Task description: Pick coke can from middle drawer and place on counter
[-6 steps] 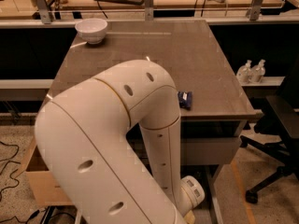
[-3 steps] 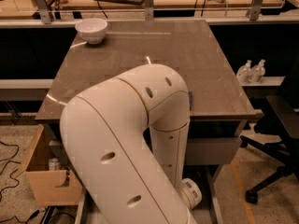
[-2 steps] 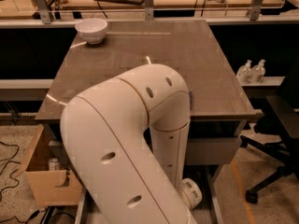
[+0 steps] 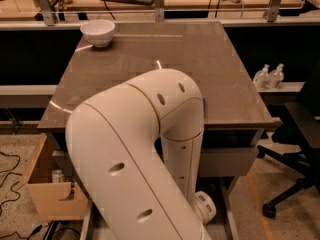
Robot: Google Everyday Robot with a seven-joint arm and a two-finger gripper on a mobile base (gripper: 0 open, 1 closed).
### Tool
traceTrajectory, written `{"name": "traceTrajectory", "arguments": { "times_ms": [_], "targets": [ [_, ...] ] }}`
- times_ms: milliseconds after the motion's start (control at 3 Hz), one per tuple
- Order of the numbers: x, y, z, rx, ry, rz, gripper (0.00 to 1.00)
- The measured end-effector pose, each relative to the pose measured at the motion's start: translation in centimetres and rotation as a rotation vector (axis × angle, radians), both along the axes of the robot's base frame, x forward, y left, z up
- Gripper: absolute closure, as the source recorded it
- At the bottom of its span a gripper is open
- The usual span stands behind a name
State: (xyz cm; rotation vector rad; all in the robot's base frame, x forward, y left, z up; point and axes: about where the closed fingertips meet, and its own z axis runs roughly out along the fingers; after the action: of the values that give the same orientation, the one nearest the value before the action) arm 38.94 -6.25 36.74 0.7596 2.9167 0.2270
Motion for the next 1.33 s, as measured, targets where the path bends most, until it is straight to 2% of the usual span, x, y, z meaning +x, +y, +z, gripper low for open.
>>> {"name": "traceTrajectory", "arguments": {
  "times_ms": [333,667,1000,1333],
  "targets": [
    [0.00,0.00,-0.02,-0.001,-0.001,0.009,0.95],
    [0.00,0.01,-0.03,-0.002,-0.002,0.014,1.00],
    [0.00,-0.03,0.00,-0.001,-0.003,0.014,1.00],
    [-0.02,-0.97,0.74,0.021,-0.050,0.023,1.00]
  ]
}}
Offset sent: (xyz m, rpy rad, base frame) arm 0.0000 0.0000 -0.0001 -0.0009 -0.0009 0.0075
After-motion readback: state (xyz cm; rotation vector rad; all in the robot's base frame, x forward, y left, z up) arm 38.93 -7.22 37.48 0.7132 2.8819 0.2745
